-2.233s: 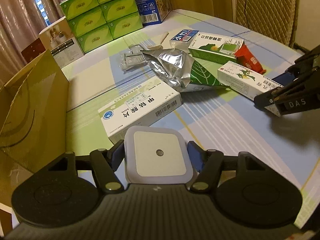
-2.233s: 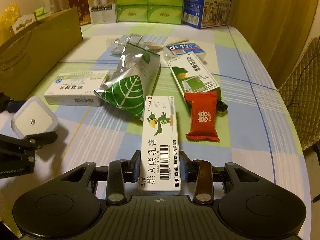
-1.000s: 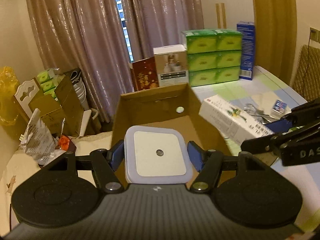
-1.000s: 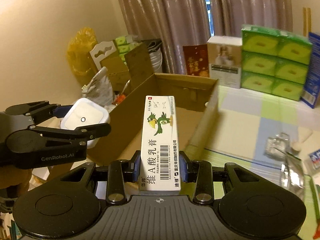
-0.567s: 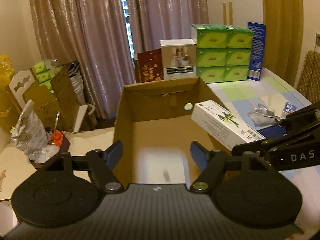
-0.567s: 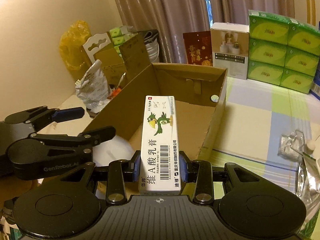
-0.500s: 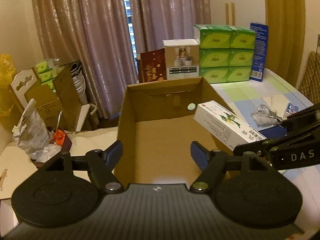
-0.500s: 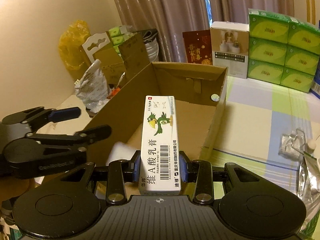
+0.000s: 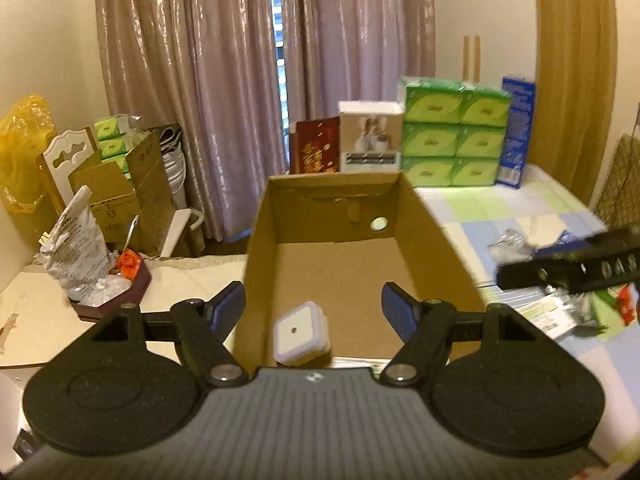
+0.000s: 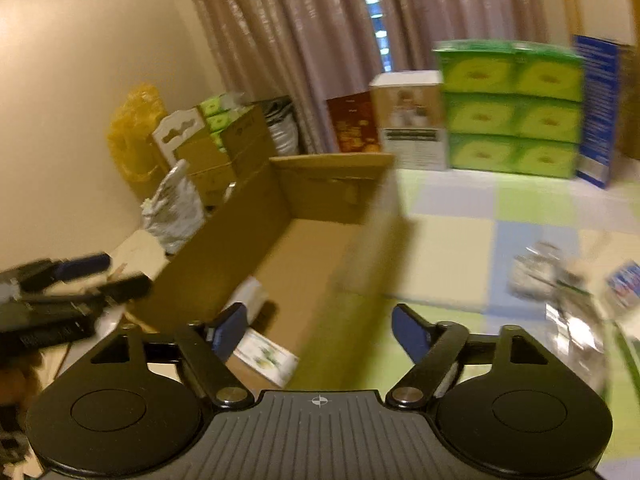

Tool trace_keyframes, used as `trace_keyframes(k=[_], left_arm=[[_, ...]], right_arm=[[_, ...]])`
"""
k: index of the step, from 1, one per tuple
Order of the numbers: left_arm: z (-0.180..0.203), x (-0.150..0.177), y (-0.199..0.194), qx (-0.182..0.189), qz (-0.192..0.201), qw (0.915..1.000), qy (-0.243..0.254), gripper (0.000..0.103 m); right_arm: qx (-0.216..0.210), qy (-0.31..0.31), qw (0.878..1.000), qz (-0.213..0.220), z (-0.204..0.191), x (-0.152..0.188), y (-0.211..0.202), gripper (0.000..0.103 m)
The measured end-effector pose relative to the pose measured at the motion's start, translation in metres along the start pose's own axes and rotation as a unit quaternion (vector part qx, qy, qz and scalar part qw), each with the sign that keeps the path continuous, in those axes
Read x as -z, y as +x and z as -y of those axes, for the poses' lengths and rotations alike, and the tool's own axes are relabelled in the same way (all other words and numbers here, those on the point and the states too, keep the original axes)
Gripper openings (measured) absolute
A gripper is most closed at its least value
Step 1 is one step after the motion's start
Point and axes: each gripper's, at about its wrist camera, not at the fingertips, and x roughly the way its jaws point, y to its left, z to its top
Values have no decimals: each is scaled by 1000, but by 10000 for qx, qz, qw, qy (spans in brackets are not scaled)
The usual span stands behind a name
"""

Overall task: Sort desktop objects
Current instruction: 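Return both tools to the table toward the white medicine box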

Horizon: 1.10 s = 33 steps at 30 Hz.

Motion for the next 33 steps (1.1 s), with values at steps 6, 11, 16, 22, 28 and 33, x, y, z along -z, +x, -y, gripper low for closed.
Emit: trace_keyframes(k=[6,11,16,22,28,33], left_arm=[[43,4,-36,245,192,9995,110,75],[90,7,-56,499,247,9975,440,79],[139,16,-64,888,170,9938,640,84],[188,34,-55,1261,-150,9898,647,90],[224,47,-35,1497,-518,9857,576,95],[245,52,-13,1424,-692,9846,737,98]], right_arm=[[570,232,9981,-92,54,53,-58,87],[1112,488,9925,-130,99,83,-101,89],[1427,807,9865,-51,133,97,-134,90],[1719,1024,9797,83,165,106,-160,91],[2054,859,9748,158,183,113,-167,91],[2091,933,9733,175,202,114,-164,91]])
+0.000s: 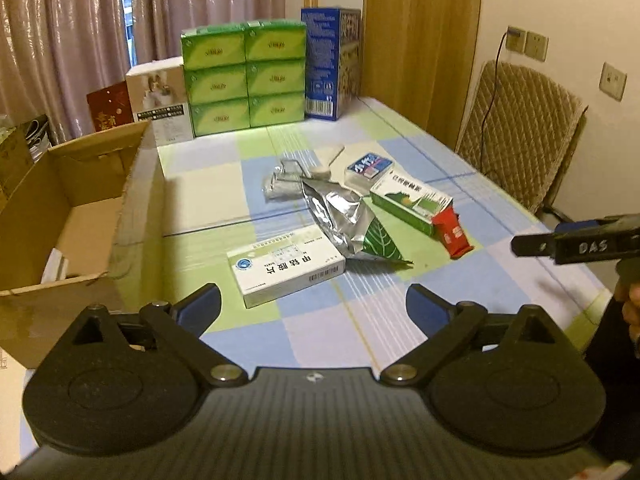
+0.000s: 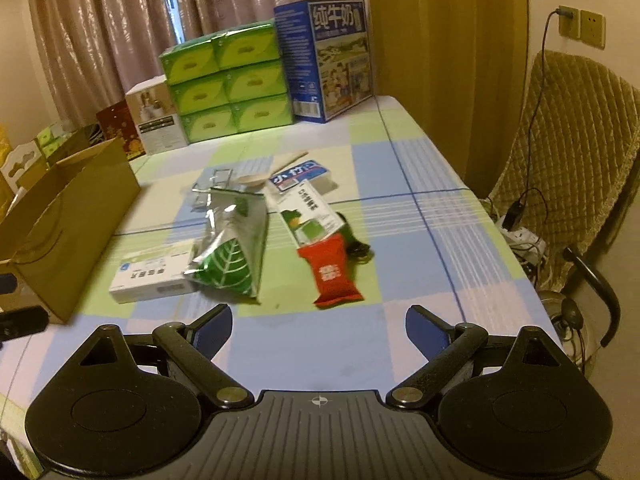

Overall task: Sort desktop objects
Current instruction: 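Return both tools to the table toward the white medicine box, then grasp the white medicine box with the left tool while the right tool grasps the red candy packet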

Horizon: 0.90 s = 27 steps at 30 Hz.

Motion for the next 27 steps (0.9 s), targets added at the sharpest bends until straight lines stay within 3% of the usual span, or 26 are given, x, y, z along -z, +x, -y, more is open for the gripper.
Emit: trace_keyframes(k=[5,13,27], left_arm=[[3,0,33,-295,-187,9987,372,99],[-7,2,87,-505,-513,9963,472,99],[-29,10,160,-334,-957,9941,392,99]], right_arm=[[4,36,10000,-52,9,-3,18,91],[-72,-113,9998,-134,6,-10,45,91],[147,-447,9977,-479,5,-11,103,91]])
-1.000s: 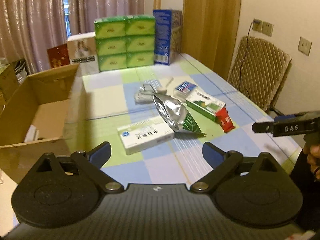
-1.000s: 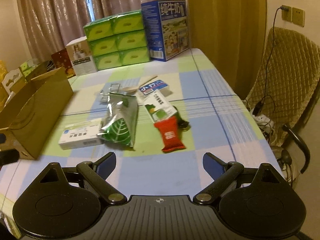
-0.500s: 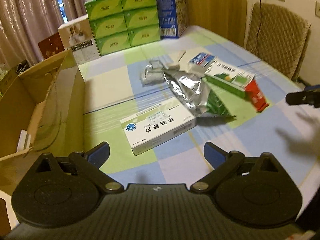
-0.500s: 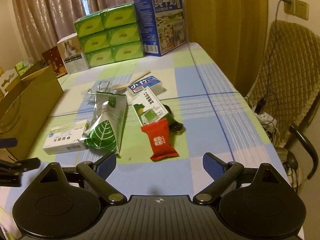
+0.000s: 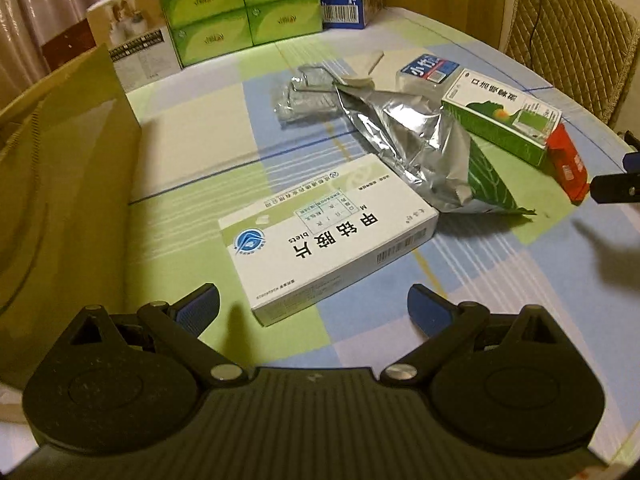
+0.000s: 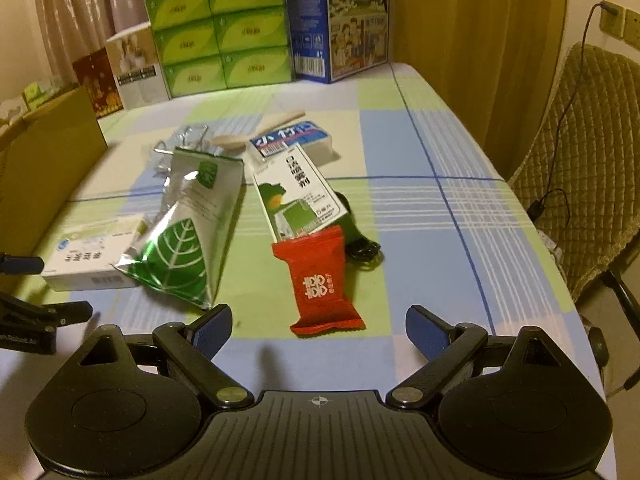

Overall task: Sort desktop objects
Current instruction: 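Grasp the white medicine box with the left tool while the right tool grasps the red candy packet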

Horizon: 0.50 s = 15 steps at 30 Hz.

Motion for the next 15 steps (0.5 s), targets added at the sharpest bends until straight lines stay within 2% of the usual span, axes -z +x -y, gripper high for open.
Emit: trace_keyframes(k=[9,15], left_arm=[[15,6,-7,493,91,9987,-5,99],[42,12,-32,1073,235,9933,352,99]], right_arm=[[76,106,9999,-70,5,1,7,91],[119,181,9998,-29,9,1,3,91]])
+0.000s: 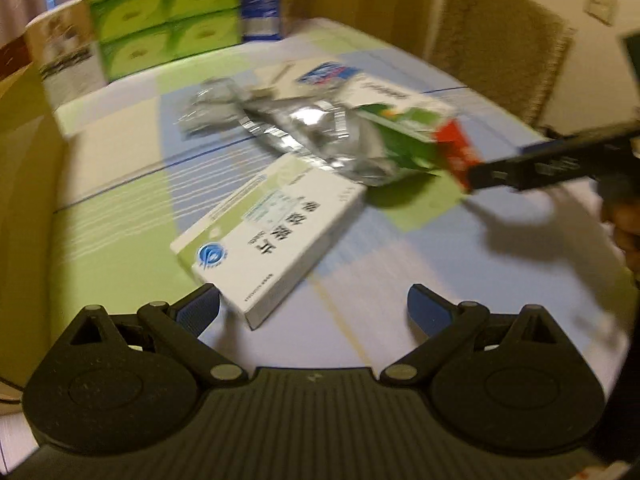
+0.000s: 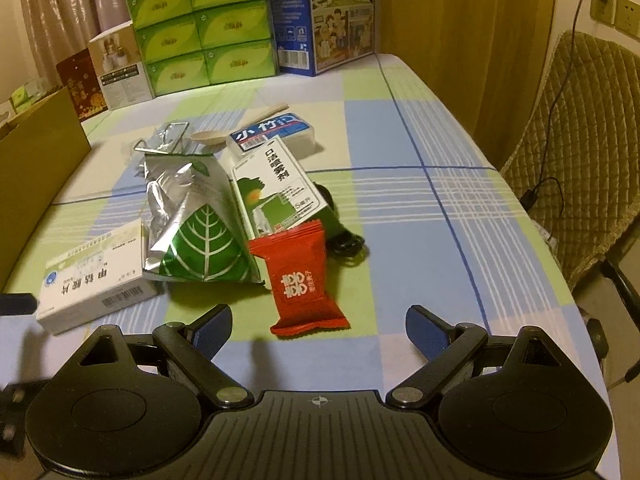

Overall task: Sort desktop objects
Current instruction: 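Grasp the white medicine box with the left tool while the right tool grasps the red candy packet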

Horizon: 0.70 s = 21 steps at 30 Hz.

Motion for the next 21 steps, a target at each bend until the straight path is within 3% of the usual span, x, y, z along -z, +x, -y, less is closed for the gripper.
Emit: trace_keyframes(k=[7,18,21], left_arm=[[-7,-14,0,-535,177,9966,593,99],[-30,-26,43,-281,-300,9959,807,94],[-31,-28,42,-299,-399,9976,485,89]], right_arm=[[-30,-109,9999,2,-3,0,1,91],[17,-193,9998,-63,-4,0,12,91],[1,-220,9998,-19,-6,-1,14,91]])
